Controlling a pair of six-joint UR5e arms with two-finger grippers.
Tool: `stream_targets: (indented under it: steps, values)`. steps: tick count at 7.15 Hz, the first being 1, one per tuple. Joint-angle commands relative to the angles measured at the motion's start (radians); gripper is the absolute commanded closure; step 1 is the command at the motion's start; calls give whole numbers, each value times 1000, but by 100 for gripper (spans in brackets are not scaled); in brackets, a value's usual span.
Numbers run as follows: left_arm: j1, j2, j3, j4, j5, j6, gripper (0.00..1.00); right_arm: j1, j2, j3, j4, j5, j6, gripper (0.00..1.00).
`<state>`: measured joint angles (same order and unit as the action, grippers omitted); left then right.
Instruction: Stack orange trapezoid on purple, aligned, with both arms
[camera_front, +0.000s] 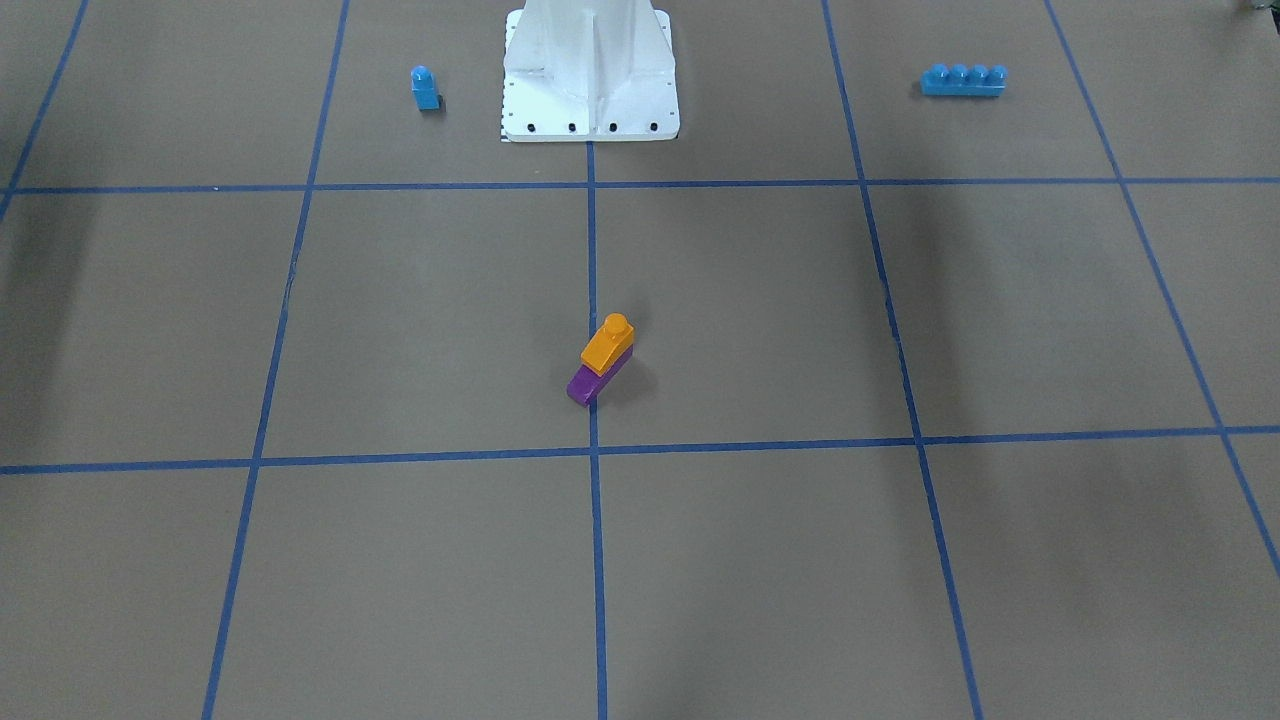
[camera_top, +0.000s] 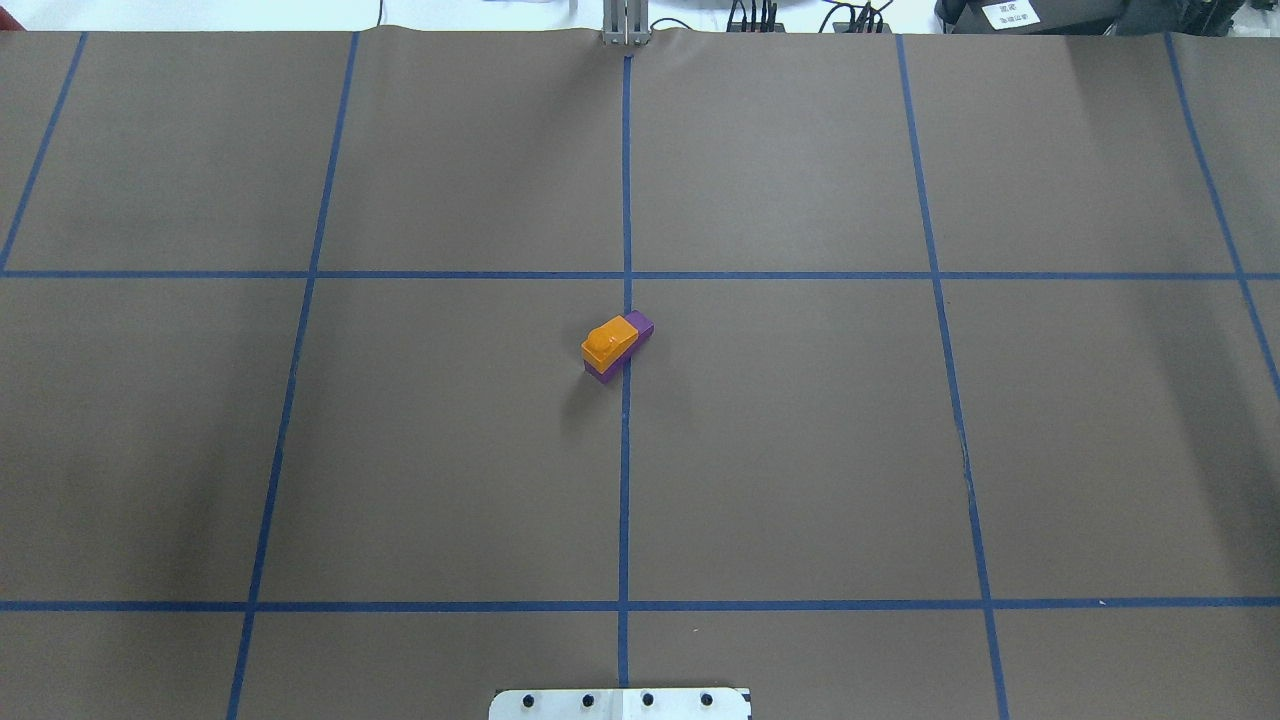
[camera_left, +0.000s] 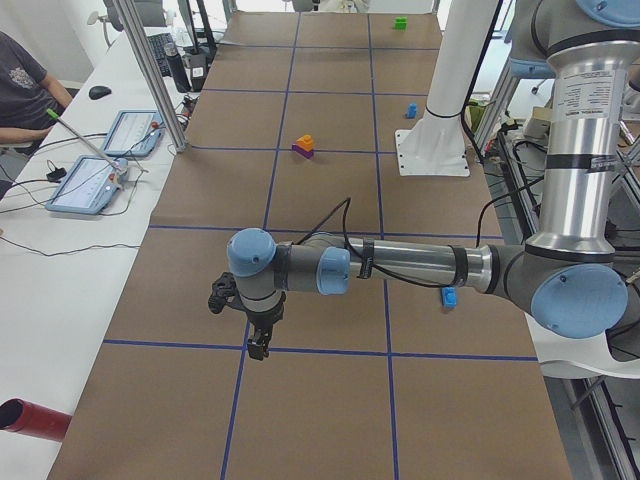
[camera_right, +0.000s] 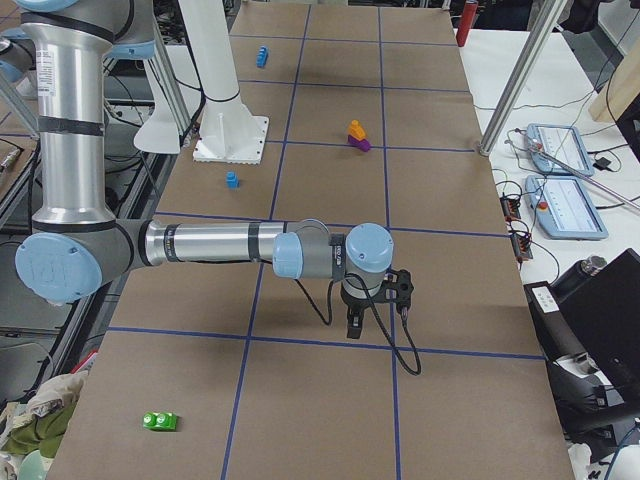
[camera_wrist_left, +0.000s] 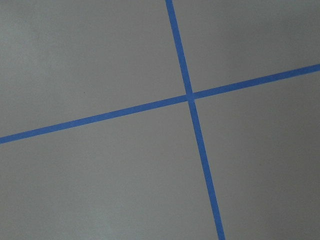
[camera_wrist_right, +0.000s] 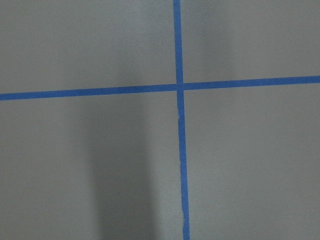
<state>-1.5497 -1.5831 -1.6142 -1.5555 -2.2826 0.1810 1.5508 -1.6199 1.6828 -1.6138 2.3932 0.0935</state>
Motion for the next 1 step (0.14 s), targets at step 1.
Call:
stream_targets:
  steps: [1]
  values:
    - [0,0,0,0,0,0,0,0,0,0,0,0,0,0]
